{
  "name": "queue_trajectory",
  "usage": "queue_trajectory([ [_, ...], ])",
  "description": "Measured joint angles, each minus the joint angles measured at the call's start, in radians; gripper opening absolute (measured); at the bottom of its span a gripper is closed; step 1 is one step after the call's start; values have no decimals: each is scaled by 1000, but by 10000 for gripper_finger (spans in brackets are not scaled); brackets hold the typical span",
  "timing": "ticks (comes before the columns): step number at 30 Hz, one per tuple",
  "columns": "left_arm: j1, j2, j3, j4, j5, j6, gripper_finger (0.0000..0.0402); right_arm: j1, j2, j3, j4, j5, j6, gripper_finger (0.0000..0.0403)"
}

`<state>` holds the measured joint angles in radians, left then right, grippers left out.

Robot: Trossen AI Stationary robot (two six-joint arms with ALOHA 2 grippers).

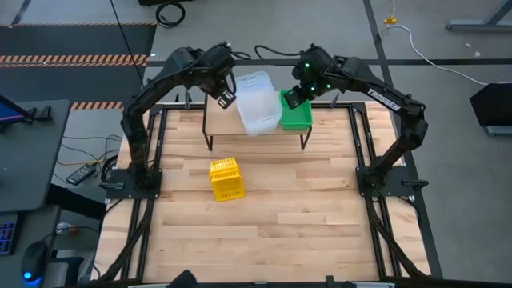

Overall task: Stack baskets on shelf by color
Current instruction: Adjust the stacked transparent bins on the shelf

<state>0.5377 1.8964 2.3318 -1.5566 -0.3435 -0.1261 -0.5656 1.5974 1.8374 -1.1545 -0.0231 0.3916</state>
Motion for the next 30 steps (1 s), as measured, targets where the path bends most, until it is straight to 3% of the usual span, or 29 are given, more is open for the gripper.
queue_trajectory([
  [9,-3,100,0,-9,34,7,93,44,29,-22,27,-15,6,47],
  [16,-1,126,0,32,34,41,94,62,39,-67,112,-78,49,44],
  [30,4,154,0,145,58,60,94,101,39,-68,133,-93,69,43],
])
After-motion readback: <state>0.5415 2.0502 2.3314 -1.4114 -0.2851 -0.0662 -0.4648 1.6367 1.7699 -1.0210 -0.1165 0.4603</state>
